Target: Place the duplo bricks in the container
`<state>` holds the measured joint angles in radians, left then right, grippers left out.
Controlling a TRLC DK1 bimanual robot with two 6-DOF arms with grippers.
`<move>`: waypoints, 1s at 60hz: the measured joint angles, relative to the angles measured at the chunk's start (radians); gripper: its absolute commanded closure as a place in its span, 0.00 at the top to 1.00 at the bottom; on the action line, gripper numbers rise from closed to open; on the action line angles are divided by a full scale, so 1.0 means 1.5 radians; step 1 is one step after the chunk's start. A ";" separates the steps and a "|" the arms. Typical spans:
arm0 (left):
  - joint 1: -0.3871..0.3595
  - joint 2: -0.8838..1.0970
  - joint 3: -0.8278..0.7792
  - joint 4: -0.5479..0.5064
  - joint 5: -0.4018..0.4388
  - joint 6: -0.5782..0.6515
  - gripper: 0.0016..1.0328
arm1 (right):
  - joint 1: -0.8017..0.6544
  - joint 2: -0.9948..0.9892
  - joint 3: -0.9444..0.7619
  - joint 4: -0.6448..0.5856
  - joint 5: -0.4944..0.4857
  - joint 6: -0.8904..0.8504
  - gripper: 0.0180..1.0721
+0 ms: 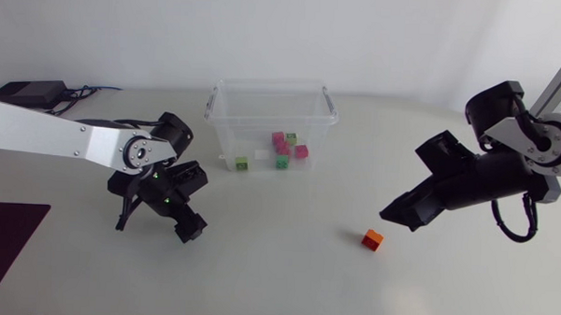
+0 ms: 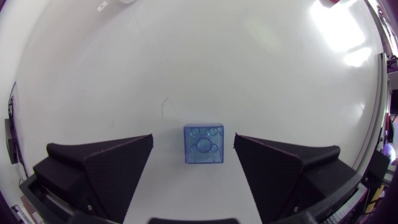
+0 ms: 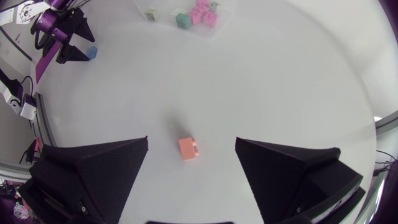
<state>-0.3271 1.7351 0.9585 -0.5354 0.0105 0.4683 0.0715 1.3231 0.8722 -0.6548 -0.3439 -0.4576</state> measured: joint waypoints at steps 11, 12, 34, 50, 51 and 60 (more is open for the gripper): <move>-0.001 0.024 -0.014 0.024 0.024 0.023 0.41 | 0.008 0.016 -0.012 0.012 0.002 -0.011 0.96; -0.001 0.025 -0.014 0.025 0.030 0.023 0.41 | 0.010 0.017 -0.014 0.016 0.003 -0.013 0.96; 0.034 -0.003 -0.026 0.018 0.136 0.063 0.23 | 0.070 0.057 -0.036 0.042 0.062 -0.049 0.90; 0.034 -0.120 -0.018 -0.033 0.145 0.070 0.23 | 0.107 0.136 -0.050 0.098 0.115 -0.065 0.76; 0.034 -0.123 -0.016 -0.035 0.145 0.070 0.23 | 0.108 0.139 -0.050 0.101 0.117 -0.065 0.73; 0.035 -0.163 0.049 -0.051 0.178 0.058 0.23 | 0.109 0.167 -0.054 0.127 0.131 -0.065 0.52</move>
<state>-0.2745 1.4906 1.0317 -0.6121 0.2771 0.5552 0.2348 1.5742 0.7914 -0.4641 -0.1471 -0.5556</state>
